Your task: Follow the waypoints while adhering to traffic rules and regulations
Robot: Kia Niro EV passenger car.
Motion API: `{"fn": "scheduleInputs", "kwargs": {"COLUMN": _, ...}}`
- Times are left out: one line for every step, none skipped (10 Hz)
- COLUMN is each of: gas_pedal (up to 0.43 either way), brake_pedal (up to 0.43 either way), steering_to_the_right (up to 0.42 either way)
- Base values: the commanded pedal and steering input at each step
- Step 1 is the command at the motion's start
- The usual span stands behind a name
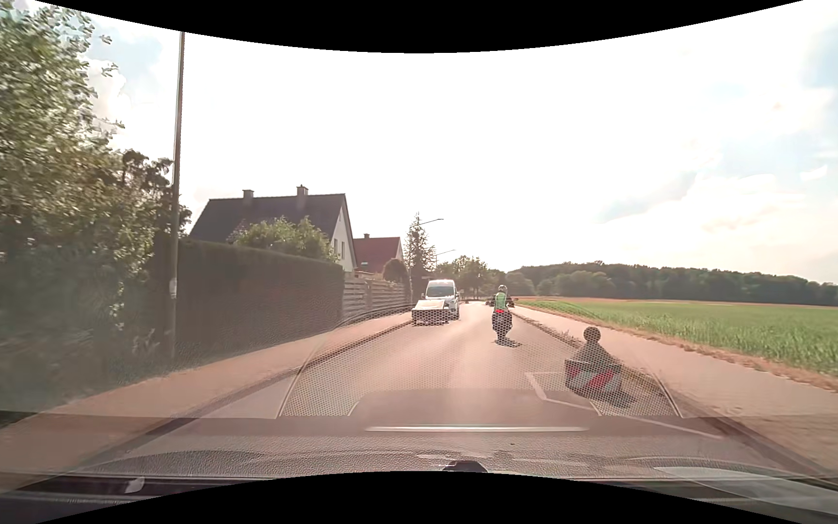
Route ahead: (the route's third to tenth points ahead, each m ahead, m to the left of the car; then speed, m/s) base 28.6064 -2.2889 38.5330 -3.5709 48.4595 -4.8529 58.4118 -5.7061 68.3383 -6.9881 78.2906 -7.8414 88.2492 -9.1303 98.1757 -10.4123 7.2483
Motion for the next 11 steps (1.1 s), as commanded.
{"fn": "scheduleInputs", "kwargs": {"gas_pedal": 0.169, "brake_pedal": 0.000, "steering_to_the_right": 0.038}}
{"fn": "scheduleInputs", "kwargs": {"gas_pedal": 0.169, "brake_pedal": 0.000, "steering_to_the_right": 0.041}}
{"fn": "scheduleInputs", "kwargs": {"gas_pedal": 0.169, "brake_pedal": 0.000, "steering_to_the_right": 0.043}}
{"fn": "scheduleInputs", "kwargs": {"gas_pedal": 0.169, "brake_pedal": 0.000, "steering_to_the_right": 0.046}}
{"fn": "scheduleInputs", "kwargs": {"gas_pedal": 0.169, "brake_pedal": 0.000, "steering_to_the_right": 0.055}}
{"fn": "scheduleInputs", "kwargs": {"gas_pedal": 0.169, "brake_pedal": 0.000, "steering_to_the_right": 0.072}}
{"fn": "scheduleInputs", "kwargs": {"gas_pedal": 0.169, "brake_pedal": 0.000, "steering_to_the_right": 0.084}}
{"fn": "scheduleInputs", "kwargs": {"gas_pedal": 0.169, "brake_pedal": 0.000, "steering_to_the_right": 0.090}}
{"fn": "scheduleInputs", "kwargs": {"gas_pedal": 0.169, "brake_pedal": 0.000, "steering_to_the_right": 0.087}}
{"fn": "scheduleInputs", "kwargs": {"gas_pedal": 0.169, "brake_pedal": 0.000, "steering_to_the_right": 0.085}}
{"fn": "scheduleInputs", "kwargs": {"gas_pedal": 0.169, "brake_pedal": 0.000, "steering_to_the_right": 0.081}}
